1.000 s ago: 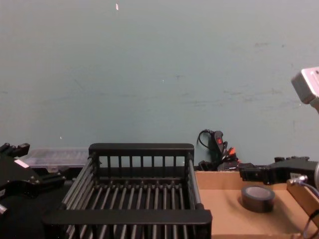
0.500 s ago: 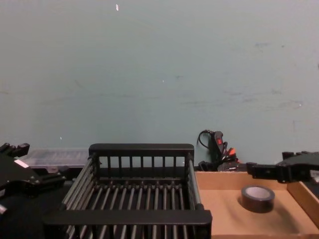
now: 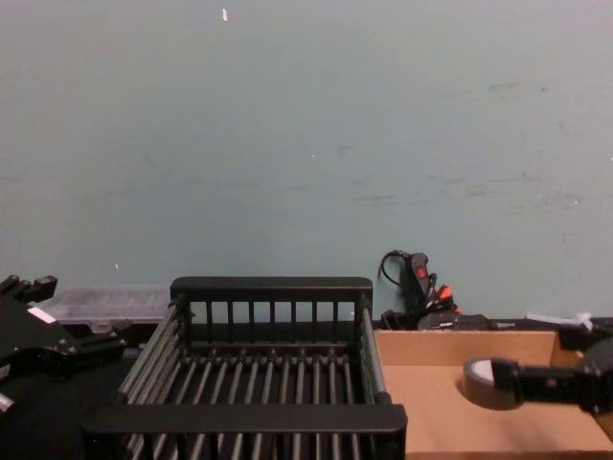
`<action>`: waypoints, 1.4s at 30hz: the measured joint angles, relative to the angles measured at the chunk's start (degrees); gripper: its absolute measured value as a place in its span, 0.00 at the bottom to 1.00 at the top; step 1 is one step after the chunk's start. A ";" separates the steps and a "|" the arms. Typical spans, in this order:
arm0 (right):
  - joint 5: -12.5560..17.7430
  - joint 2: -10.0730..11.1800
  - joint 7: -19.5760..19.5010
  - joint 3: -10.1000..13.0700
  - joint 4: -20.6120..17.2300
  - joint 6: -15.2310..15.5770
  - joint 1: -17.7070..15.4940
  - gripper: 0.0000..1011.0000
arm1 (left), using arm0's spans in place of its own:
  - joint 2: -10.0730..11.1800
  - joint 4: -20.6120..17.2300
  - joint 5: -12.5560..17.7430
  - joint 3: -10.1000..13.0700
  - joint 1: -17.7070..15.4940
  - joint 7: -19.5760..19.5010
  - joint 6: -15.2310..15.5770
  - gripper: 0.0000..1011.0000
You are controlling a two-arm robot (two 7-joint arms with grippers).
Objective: Pick up the white tape and place it into the black box , Pick up the silver tape and place it into the brown box.
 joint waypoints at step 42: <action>-4.13 3.30 0.48 -12.43 -2.30 1.61 -4.53 0.99 | 0.00 0.00 0.00 0.00 0.00 0.00 0.00 0.99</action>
